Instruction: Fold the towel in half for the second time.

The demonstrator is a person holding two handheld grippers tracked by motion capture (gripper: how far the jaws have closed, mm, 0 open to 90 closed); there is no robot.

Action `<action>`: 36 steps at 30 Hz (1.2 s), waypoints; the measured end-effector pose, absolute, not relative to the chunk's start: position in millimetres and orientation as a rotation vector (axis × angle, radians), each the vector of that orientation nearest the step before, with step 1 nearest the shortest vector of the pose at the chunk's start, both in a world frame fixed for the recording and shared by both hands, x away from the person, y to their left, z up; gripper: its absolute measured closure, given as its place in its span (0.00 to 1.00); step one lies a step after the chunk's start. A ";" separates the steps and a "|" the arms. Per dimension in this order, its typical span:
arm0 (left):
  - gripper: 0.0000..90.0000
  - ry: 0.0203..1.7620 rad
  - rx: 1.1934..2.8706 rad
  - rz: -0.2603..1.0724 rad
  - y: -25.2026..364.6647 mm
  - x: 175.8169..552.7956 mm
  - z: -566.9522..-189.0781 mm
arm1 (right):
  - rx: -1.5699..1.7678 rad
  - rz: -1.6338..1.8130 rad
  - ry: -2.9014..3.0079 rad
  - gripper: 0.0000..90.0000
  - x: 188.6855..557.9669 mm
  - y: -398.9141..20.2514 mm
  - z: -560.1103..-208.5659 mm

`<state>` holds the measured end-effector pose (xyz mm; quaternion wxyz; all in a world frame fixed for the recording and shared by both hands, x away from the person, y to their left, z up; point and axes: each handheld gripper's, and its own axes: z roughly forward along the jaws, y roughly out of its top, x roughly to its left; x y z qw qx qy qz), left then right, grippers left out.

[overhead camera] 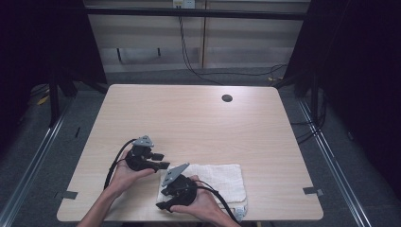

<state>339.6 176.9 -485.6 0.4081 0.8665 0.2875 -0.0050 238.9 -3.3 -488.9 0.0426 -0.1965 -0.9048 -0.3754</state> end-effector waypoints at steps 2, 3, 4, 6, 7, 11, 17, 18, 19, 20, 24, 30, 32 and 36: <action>0.55 0.739 2.193 -0.009 178.6 339.7 -485.4 | -0.592 -1.150 -2.790 0.57 239.1 -1.2 -492.0; 0.55 0.745 2.184 -0.003 179.3 339.9 -486.4 | -0.588 -1.139 -2.800 0.57 237.8 -0.1 -493.1; 0.54 0.744 2.189 -0.006 180.6 340.1 -486.0 | -0.586 -1.151 -2.800 0.57 235.8 0.0 -494.3; 0.54 0.748 2.186 -0.004 182.7 340.8 -486.1 | -0.551 -1.155 -2.851 0.57 230.7 1.5 -494.4; 0.54 0.755 2.178 -0.011 184.2 341.2 -486.1 | -0.539 -1.155 -2.870 0.59 229.7 1.9 -494.4; 0.54 0.768 2.175 -0.007 186.2 341.9 -487.3 | -0.509 -1.226 -2.956 0.64 219.3 1.1 -498.3; 0.53 0.775 2.179 -0.012 187.8 339.9 -489.3 | -0.568 -1.232 -2.953 0.80 221.7 -0.8 -498.2; 0.53 0.776 2.183 -0.015 188.0 340.3 -490.1 | -0.561 -1.224 -2.959 0.84 222.9 -1.4 -497.6; 0.53 0.778 2.184 -0.020 187.3 340.2 -491.3 | -0.582 -1.227 -2.955 0.85 223.3 -1.4 -497.6; 0.53 0.779 2.188 -0.035 187.0 340.0 -492.0 | -0.586 -1.223 -2.951 0.88 224.1 -1.8 -497.7; 0.54 0.757 2.219 -0.051 184.2 337.0 -496.1 | -0.616 -1.217 -2.928 0.92 227.2 -3.7 -497.4; 0.60 0.725 2.235 -0.051 182.5 335.8 -497.0 | -0.655 -1.219 -2.892 0.92 228.5 -4.3 -497.9; 0.65 0.697 2.251 -0.039 180.0 332.4 -497.0 | -0.663 -1.218 -2.878 0.92 229.9 -4.9 -498.0; 0.80 0.676 2.281 -0.010 174.3 325.6 -495.8 | -0.675 -1.218 -2.872 0.93 230.6 -4.7 -497.8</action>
